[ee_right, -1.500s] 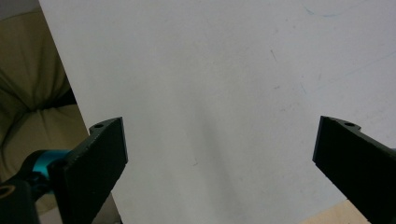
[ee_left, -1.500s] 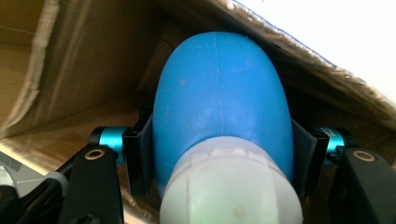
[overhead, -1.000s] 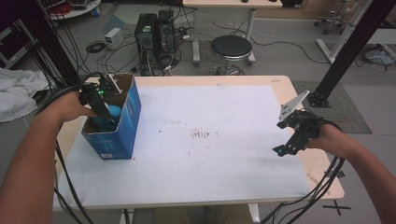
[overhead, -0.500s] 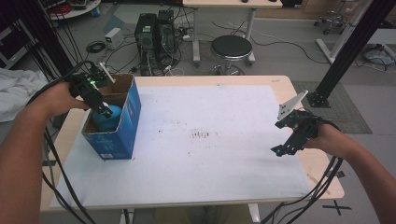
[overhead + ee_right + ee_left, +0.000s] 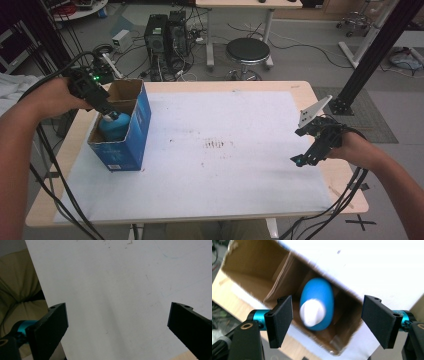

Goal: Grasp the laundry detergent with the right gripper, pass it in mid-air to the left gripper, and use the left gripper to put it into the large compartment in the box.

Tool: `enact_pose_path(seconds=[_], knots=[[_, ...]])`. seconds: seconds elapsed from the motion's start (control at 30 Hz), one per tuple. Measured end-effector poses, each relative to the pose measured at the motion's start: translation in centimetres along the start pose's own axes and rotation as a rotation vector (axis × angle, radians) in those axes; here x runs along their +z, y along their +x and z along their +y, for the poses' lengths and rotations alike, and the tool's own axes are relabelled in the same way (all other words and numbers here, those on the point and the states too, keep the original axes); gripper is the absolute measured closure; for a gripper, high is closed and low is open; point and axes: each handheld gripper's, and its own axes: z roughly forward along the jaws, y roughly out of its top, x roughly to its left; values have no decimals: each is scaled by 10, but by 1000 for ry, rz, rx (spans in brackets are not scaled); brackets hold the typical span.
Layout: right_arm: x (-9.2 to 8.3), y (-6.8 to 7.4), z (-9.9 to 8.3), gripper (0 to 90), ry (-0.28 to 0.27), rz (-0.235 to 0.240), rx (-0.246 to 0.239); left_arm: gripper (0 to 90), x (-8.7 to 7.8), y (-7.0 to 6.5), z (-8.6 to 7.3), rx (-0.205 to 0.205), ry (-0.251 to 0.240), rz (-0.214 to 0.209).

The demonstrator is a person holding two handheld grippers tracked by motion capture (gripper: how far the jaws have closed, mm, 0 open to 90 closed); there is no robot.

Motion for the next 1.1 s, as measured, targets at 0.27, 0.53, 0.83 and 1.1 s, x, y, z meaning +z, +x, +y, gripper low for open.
enact_pose_path(seconds=[0.27,0.53,0.83,1.1], knots=[[-2,4,2,21,-7,-10,1,253,-7,-25,23,65,-33,-15],[-4,7,3,21,-15,-14,-9,253,5,-53,54,161,-76,-87],[-4,9,6,21,-22,-19,-10,154,21,-79,82,252,-115,-133],[-3,11,8,21,-20,-19,-12,145,35,-94,92,323,-96,-151]])
